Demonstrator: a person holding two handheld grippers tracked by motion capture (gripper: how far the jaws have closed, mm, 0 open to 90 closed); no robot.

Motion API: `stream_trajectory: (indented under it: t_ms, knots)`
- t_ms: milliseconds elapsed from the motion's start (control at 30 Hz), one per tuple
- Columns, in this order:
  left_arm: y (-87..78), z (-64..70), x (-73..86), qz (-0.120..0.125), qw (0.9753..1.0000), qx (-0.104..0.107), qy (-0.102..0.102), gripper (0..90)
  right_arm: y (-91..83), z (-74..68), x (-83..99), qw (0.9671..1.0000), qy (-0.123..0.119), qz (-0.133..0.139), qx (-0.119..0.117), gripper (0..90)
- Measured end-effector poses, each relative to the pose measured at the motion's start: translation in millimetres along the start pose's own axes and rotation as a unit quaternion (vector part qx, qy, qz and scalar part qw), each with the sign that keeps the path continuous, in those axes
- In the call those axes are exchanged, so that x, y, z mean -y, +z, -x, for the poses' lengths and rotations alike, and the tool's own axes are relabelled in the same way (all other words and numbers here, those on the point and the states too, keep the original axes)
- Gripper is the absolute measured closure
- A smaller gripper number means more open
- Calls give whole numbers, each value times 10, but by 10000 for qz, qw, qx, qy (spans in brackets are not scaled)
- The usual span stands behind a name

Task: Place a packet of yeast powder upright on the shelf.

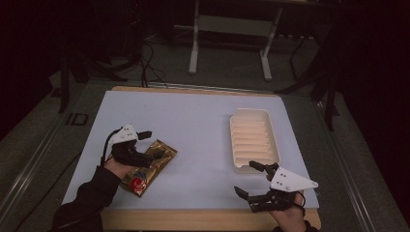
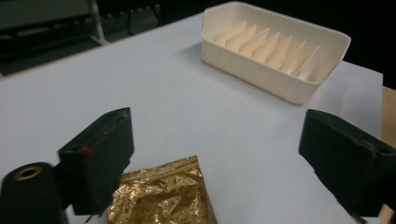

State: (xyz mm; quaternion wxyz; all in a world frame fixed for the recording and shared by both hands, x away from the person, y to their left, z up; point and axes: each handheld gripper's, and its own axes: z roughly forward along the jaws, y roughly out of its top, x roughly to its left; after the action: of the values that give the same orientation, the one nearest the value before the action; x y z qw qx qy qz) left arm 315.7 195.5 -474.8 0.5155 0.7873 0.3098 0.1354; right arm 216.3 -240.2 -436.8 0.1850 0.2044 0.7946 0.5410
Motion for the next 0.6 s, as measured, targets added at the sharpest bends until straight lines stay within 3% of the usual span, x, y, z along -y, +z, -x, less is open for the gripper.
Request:
stream_trajectory:
  t_ms: [233, 333, 467, 567, 600]
  knots:
    - [152, -194, 133, -313, 9993, -75, -169, 224, 11, -3, 16, 10000, 1, -10, -56, 132]
    - [230, -314, 195, -555, 9976, -309, -274, 283, 13, 4, 19, 10000, 16, -12, -68, 132]
    - [306, -415, 258, -703, 9959, -341, -457, 312, 29, 2, 29, 9999, 24, -53, -110, 135]
    - [358, -442, 280, -856, 9946, -337, -474, 317, 47, 3, 40, 9999, 47, -83, -132, 135]
    - [371, -445, 286, -903, 9941, -430, -419, 317, 53, 6, 43, 9998, 56, -86, -149, 135]
